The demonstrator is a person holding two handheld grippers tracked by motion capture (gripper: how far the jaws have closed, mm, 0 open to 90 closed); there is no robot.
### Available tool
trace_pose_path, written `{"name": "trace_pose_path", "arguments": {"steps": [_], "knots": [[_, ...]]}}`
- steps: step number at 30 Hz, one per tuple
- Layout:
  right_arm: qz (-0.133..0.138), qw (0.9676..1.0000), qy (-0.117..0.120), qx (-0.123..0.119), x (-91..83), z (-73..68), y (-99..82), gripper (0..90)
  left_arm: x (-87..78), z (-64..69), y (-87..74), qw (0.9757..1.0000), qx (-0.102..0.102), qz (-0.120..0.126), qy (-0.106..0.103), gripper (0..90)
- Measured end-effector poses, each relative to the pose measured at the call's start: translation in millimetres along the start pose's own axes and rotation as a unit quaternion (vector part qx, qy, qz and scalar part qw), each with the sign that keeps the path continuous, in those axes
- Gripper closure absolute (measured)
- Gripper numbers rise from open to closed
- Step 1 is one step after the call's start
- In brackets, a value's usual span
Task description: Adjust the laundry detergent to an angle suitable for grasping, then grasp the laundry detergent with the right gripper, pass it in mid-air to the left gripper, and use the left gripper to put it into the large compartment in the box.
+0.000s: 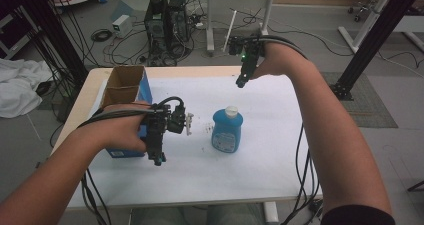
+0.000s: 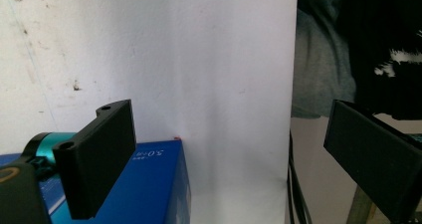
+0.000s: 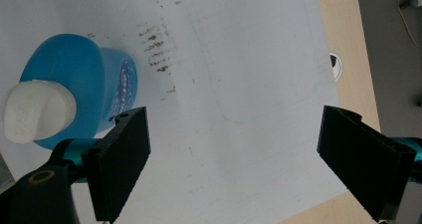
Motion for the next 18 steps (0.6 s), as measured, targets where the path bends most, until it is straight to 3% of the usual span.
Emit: {"name": "trace_pose_path", "arguments": {"steps": [10, 18], "knots": [[0.006, 1.0, -0.001, -0.004, -3.4, 0.8, -2.5, 12.4, 2.4, 2.1, -1.7, 1.0, -0.003, -0.001, -0.005, 6.1], [0.014, 0.9999, 0.003, 0.01, 4.9, -0.5, -10.2, 12.4, 1.0, 0.4, -1.6, 1.0, 0.004, 0.005, 0.001, 6.1]]}}
Point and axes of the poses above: each handheld gripper's, and its own axes: x roughly forward along the jaws, y roughly out of its top, z roughly to its right, the point moved 6 cm from there along x, roughly forward along the jaws, and after that the axes turned 15 degrees about z, right-handed, at the moved point
